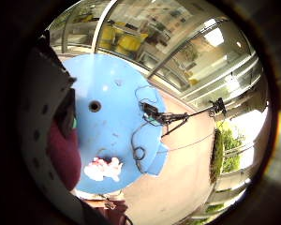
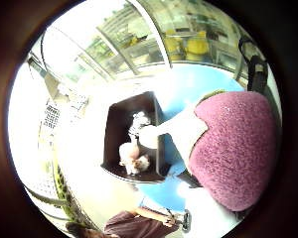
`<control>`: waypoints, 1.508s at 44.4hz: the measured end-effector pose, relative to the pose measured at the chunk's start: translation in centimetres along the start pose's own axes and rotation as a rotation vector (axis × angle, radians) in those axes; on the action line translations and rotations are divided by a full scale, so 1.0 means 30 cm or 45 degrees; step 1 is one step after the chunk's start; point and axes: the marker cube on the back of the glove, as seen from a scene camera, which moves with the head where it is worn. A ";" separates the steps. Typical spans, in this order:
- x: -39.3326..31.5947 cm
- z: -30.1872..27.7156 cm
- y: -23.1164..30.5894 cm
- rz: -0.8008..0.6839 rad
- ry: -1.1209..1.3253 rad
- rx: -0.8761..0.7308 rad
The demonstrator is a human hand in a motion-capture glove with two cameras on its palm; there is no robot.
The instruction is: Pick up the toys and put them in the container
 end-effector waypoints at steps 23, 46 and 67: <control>-0.576 0.144 -0.095 -0.037 -0.134 -0.063; -0.896 0.341 -0.028 -0.256 -0.078 -0.672; -0.550 0.107 0.002 -0.114 -0.030 -0.526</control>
